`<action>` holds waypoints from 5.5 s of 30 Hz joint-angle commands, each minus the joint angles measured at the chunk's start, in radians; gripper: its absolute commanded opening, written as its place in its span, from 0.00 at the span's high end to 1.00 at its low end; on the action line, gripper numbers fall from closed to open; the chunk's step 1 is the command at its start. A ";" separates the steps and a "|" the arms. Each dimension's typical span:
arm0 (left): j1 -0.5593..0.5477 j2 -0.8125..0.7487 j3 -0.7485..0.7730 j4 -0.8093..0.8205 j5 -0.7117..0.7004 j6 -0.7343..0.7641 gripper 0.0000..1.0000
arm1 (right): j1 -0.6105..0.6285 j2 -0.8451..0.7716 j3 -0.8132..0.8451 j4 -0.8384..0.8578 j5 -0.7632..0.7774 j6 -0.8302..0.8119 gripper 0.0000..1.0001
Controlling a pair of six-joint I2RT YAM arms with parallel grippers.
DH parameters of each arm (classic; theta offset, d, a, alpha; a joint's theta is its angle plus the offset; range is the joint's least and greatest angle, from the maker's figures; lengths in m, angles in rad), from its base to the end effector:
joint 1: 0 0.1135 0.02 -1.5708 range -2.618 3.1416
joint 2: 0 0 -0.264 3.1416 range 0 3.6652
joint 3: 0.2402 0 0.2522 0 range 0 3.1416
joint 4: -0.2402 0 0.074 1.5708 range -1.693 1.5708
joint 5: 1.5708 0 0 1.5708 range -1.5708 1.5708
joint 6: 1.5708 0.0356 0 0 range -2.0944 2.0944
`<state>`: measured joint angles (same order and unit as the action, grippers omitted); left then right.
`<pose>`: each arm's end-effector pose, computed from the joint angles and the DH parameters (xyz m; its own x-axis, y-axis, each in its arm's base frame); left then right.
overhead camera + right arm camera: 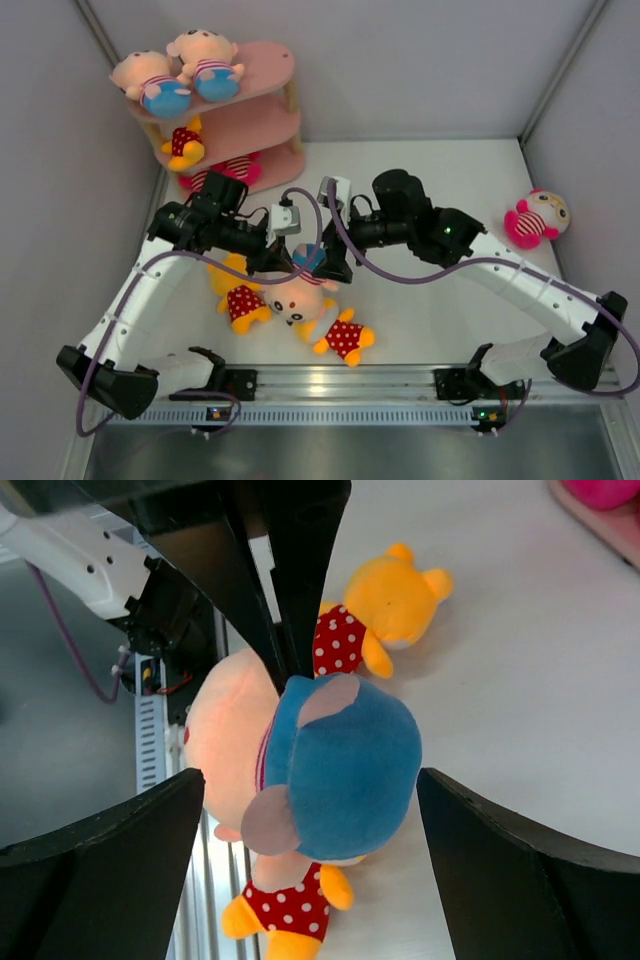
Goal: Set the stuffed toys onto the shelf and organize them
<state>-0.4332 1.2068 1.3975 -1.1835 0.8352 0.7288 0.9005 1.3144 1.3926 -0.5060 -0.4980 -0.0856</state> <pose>0.1783 -0.1115 0.3836 -0.1346 0.5546 -0.8211 0.9907 0.0933 -0.0994 0.1658 0.2365 0.4041 -0.1748 -0.3415 -0.9235 -0.9770 0.1766 0.1197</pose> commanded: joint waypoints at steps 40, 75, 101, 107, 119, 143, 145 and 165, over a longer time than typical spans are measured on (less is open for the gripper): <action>-0.027 0.000 0.443 0.056 -0.530 -0.370 0.22 | -0.116 -0.140 -0.178 0.391 0.653 0.521 1.00; -0.093 0.129 0.426 0.180 -0.399 -0.341 0.13 | 0.118 -0.072 -0.348 0.962 1.129 1.189 1.00; -0.111 0.304 0.526 0.274 -0.516 -0.355 1.00 | 0.146 -0.116 -0.385 0.991 1.110 1.155 1.00; -0.110 0.271 0.517 0.300 -0.538 -0.278 1.00 | 0.112 -0.113 -0.386 0.931 0.959 1.097 0.97; -0.110 0.097 0.192 0.374 -0.394 -0.198 0.60 | 0.032 -0.190 -0.602 0.997 0.866 1.173 1.00; -0.111 0.068 0.109 0.315 -0.706 0.088 0.02 | -0.061 -0.041 -0.451 0.939 0.725 1.279 1.00; -0.111 0.016 0.091 0.321 -0.670 0.211 0.02 | -0.075 -0.052 -0.445 0.936 0.734 1.322 1.00; -0.292 0.039 -0.129 1.165 -0.901 0.316 0.04 | -0.178 0.098 -0.228 0.955 0.682 1.478 1.00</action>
<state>-0.7208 1.2255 1.2598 -0.3023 0.0345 0.9825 0.7380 1.3964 1.1133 0.3649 0.2180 1.3594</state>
